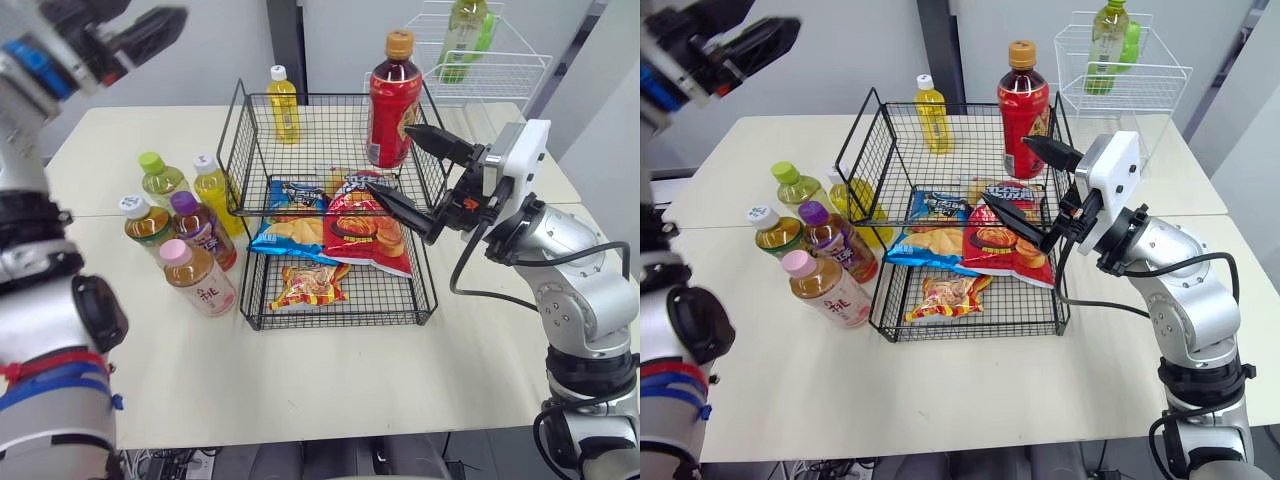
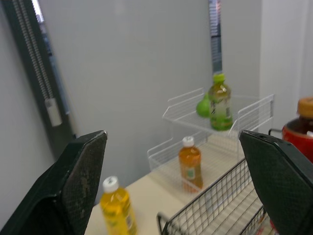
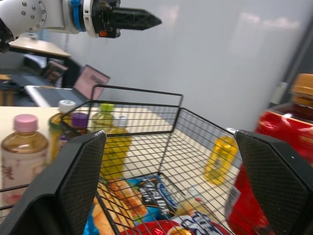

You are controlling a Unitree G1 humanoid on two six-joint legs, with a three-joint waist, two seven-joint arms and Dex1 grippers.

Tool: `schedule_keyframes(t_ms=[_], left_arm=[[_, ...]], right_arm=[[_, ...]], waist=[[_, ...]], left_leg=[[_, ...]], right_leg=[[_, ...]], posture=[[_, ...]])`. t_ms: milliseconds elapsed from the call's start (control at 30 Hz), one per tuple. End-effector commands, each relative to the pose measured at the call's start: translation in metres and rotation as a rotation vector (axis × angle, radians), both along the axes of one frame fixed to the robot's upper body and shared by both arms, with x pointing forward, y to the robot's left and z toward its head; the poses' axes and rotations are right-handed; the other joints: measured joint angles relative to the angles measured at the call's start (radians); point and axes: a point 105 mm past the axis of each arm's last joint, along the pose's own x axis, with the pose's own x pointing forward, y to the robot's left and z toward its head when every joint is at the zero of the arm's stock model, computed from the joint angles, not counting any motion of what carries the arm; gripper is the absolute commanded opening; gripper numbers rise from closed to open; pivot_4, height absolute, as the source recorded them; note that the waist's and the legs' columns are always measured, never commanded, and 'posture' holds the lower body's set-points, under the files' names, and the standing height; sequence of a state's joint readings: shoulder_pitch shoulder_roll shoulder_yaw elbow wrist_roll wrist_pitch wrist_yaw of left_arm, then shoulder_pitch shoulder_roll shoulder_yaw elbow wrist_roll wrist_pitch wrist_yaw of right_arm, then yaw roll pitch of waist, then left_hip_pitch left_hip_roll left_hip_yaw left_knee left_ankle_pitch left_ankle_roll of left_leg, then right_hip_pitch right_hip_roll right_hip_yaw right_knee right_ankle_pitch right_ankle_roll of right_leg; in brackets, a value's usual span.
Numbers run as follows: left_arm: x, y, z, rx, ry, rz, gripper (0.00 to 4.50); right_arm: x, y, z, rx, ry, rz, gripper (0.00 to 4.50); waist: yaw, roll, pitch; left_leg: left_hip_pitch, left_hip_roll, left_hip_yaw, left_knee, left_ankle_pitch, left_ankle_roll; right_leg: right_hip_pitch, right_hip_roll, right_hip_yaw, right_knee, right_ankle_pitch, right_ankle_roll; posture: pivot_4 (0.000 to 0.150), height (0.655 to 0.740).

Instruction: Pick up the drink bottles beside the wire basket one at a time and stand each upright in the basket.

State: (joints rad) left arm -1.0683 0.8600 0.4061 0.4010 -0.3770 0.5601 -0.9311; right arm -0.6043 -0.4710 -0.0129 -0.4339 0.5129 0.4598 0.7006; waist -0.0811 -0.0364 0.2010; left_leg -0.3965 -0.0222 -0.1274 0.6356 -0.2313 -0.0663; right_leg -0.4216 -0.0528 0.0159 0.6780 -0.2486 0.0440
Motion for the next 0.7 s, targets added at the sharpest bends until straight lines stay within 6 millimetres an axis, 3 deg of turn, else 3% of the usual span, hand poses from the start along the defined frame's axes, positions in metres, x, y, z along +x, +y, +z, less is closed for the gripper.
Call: schedule_keyframes(t_ms=[33, 233, 400, 467, 567, 700], left_arm=[[-0.040, 0.031, 0.003, -0.045, -0.039, 0.112, 4.48], [-0.107, 0.083, -0.065, -0.104, 0.107, 0.313, 4.48], [-0.168, 0.097, -0.135, -0.158, 0.284, 0.402, 4.48], [-0.191, 0.097, -0.155, -0.168, 0.342, 0.431, 4.48], [-0.213, 0.091, -0.169, -0.174, 0.400, 0.454, 4.48], [-0.226, 0.084, -0.175, -0.193, 0.428, 0.476, 4.48]], right_arm=[[-0.004, 0.010, 0.005, -0.022, -0.036, 0.109, 4.50], [-0.002, 0.027, 0.001, -0.038, 0.003, 0.257, 4.50], [-0.009, 0.038, -0.001, -0.064, 0.018, 0.374, 4.50], [-0.010, 0.040, -0.001, -0.070, 0.017, 0.403, 4.50], [-0.010, 0.043, 0.000, -0.074, 0.013, 0.434, 4.50], [-0.008, 0.045, 0.002, -0.073, 0.004, 0.436, 4.50]], waist=[[0.001, 0.000, 0.000], [0.000, 0.000, 0.000], [0.007, -0.001, -0.001], [0.017, -0.002, -0.002], [0.035, -0.004, -0.002], [0.057, -0.003, -0.002]], left_leg=[[0.000, 0.000, 0.000, 0.000, 0.000, 0.000], [0.000, 0.000, 0.001, 0.003, 0.000, 0.000], [0.002, 0.002, 0.001, 0.003, 0.000, 0.000], [0.002, 0.002, 0.001, 0.003, 0.000, 0.000], [0.003, 0.002, 0.001, 0.004, 0.000, 0.000], [0.010, 0.002, -0.002, 0.004, 0.000, 0.000]], right_leg=[[0.000, 0.000, 0.000, 0.000, 0.000, 0.000], [0.001, 0.000, 0.001, 0.001, 0.000, 0.000], [0.001, -0.001, 0.001, 0.000, 0.000, -0.001], [0.002, -0.001, 0.000, 0.000, 0.000, -0.001], [0.003, -0.001, 0.000, 0.000, -0.002, -0.003], [0.013, -0.001, -0.002, -0.003, -0.003, -0.005]], posture=[[0.150, 0.7400], [0.150, 0.7400], [0.150, 0.7400], [0.150, 0.7400], [0.150, 0.7400], [0.150, 0.7400]])
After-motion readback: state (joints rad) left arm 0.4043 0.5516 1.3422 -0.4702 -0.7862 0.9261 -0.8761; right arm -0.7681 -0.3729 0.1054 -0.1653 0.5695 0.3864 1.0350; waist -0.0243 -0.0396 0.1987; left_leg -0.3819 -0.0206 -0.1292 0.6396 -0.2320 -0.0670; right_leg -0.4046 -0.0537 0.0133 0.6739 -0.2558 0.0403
